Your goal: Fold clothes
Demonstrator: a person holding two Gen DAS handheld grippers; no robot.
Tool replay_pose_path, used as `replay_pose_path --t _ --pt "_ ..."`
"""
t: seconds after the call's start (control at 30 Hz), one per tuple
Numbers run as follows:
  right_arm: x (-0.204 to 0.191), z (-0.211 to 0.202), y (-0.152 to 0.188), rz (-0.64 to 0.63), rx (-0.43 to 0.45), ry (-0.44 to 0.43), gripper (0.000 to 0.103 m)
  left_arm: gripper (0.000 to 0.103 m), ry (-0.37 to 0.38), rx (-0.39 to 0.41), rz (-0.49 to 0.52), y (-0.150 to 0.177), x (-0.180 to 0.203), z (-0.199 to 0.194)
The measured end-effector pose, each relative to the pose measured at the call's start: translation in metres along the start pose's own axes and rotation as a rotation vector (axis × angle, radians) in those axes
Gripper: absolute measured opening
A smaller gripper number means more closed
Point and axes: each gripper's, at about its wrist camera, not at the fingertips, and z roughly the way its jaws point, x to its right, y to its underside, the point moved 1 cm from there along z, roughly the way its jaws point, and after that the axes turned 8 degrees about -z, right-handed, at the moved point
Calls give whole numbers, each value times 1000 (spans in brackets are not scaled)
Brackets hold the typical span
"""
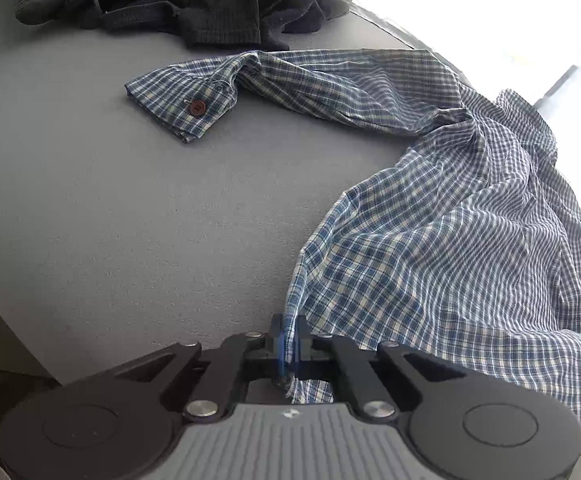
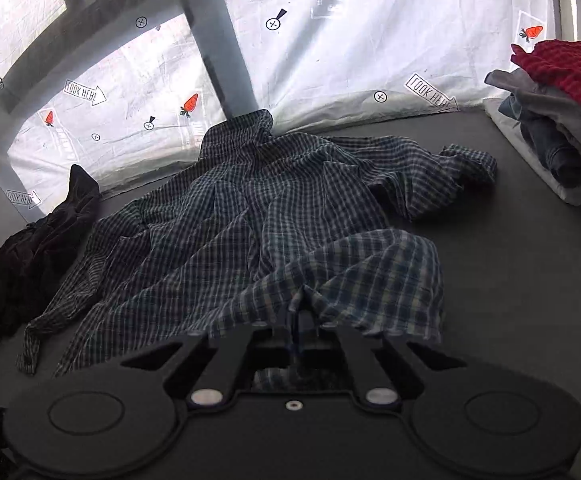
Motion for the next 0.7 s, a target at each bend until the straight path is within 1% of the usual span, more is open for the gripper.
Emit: replay_pose_path --t 0.03,0.1,0.17,0.2,0.23,0.3,0.37,0.4,0.47,0.5,0.57,0.63,0.7 --pt "6 10 11 19 -65 24 4 4 -3 3 3 0 0 -1" --pt "22 18 23 116 -136 28 4 5 -10 7 15 1 0 -3" --pt "38 15 27 187 -130 46 8 8 -15 8 29 2 1 -4" --pt "45 14 29 222 -124 55 18 8 -13 9 29 3 0 -4" --pt "51 9 28 231 -98 76 28 8 -9 9 26 3 0 -5" --pt "58 -1 26 219 -42 118 35 16 -5 6 15 2 -1 -5" --pt "64 -6 25 208 -11 161 40 22 -2 4 10 1 -2 -4" --pt "70 -6 24 211 -12 183 47 23 -1 3 11 1 -2 -4" --pt "84 3 28 237 -48 199 47 30 -2 5 26 1 1 -3" --pt "90 9 32 252 -68 192 47 32 -2 4 36 2 3 -2" --pt "101 22 41 278 -116 169 47 41 -3 5 62 2 8 0" --pt "104 35 52 291 -161 137 47 45 -12 7 94 3 12 3" --pt "106 45 61 298 -190 116 47 46 -24 14 117 4 16 5"
